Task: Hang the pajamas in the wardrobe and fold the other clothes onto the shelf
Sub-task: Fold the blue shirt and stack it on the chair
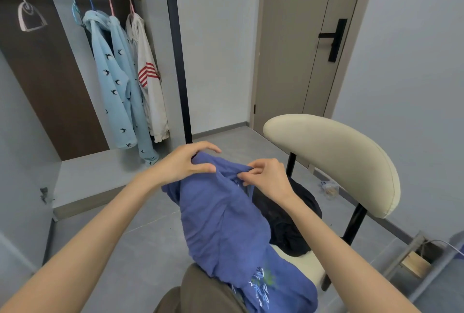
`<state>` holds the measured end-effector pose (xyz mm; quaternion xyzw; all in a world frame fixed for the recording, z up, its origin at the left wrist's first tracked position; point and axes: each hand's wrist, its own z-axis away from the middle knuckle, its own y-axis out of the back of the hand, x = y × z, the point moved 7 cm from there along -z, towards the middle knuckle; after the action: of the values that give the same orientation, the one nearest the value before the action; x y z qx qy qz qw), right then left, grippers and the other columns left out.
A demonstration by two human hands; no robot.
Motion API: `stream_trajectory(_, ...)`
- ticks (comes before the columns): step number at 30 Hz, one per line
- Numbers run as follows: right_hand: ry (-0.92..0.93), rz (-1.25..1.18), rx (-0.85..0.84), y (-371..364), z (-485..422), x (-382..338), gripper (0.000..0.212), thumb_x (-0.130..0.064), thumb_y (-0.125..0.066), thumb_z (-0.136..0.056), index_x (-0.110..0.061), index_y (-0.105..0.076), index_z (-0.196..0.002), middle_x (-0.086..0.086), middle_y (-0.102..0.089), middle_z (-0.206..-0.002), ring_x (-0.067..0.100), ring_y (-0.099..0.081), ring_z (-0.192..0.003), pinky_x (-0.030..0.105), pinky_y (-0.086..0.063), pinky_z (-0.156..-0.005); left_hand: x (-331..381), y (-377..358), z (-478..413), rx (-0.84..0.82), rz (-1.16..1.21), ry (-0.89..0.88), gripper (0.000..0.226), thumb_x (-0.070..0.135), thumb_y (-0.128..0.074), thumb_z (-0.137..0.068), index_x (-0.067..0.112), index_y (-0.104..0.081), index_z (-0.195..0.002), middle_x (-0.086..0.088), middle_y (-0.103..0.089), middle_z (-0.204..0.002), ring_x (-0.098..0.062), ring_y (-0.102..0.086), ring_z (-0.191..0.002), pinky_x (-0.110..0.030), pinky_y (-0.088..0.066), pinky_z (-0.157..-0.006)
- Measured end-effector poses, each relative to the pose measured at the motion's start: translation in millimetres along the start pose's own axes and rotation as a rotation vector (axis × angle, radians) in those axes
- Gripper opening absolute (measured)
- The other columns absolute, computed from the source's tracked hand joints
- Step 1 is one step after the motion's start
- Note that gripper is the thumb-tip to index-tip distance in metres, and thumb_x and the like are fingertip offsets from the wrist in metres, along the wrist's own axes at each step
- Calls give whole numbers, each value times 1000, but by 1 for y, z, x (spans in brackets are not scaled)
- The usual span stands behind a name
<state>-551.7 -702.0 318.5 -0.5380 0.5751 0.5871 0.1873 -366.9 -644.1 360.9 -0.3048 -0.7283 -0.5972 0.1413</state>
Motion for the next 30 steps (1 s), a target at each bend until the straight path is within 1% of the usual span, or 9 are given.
stream_trajectory(2,-52,48,12,0,1,11,11,-19,-75,-77,-10,-71,-73,0,-71,-64,7,-66,-64,24,-52,-64,-5,-10,1,-84,-32,32,42,41,-75,-74,38,-61,-113,34,-57,-103,15,-49,-90,-2,-35,-79)
stream_trajectory(6,49,248,-78,-7,3,17,23,-21,-69,-82,-9,-61,-64,-8,-59,-81,-1,-52,-77,23,-39,-66,-3,-19,1,-103,-57,17,45,46,-66,-80,1,-69,-85,-19,-64,-77,-16,-44,-64,-30,-36,-62)
stream_trajectory(9,-6,80,-330,-24,11,29,30,-14,-64,-85,-11,-44,-62,-6,-54,-69,1,-46,-64,26,-34,-62,-3,-11,0,40,78,34,19,31,-67,-85,13,-75,-84,-4,-70,-77,-21,-60,-72,-35,-47,-67)
stream_trajectory(11,-47,67,-420,-32,16,38,33,-15,-65,-85,-16,-39,-64,-7,-39,-59,5,-35,-54,26,-28,-58,-10,-6,0,127,171,96,14,29,-68,-85,17,-75,-81,5,-72,-76,-13,-63,-74,-26,-49,-67)
stream_trajectory(13,-75,55,-433,-34,18,46,28,-19,-66,-87,-18,-42,-73,-5,-47,-64,7,-42,-58,25,-33,-60,-23,-4,-1,204,253,179,14,29,-67,-86,22,-73,-74,13,-70,-70,-2,-61,-67,-14,-45,-60)
stream_trajectory(17,-8,67,-242,-16,12,48,17,-24,-65,-89,-20,-49,-94,-4,-64,-74,7,-58,-65,27,-43,-63,-50,-4,4,315,379,337,8,35,-66,-86,29,-72,-84,19,-70,-79,6,-62,-75,-8,-46,-62)
stream_trajectory(21,132,320,-18,12,3,44,16,-37,-66,-87,-22,-60,-83,-7,-56,-59,9,-49,-56,28,-34,-56,-71,-4,10,428,441,447,24,37,-65,-86,19,-70,-100,7,-66,-90,-3,-58,-82,-15,-44,-65)
stream_trajectory(26,-41,426,-340,3,6,68,61,-58,-71,-74,-18,-32,-50,-5,-27,-48,13,-23,-47,31,-17,-49,-78,-2,10,533,438,485,24,37,-67,-85,14,-71,-89,-6,-65,-84,-15,-55,-77,-25,-42,-64)
stream_trajectory(30,-105,491,-501,-10,20,78,40,-48,-72,-79,-9,-67,-87,-2,-57,-64,13,-51,-58,28,-38,-53,-77,-3,7,552,375,464,22,38,-65,-86,18,-70,-80,0,-63,-73,-12,-54,-70,-28,-41,-62)
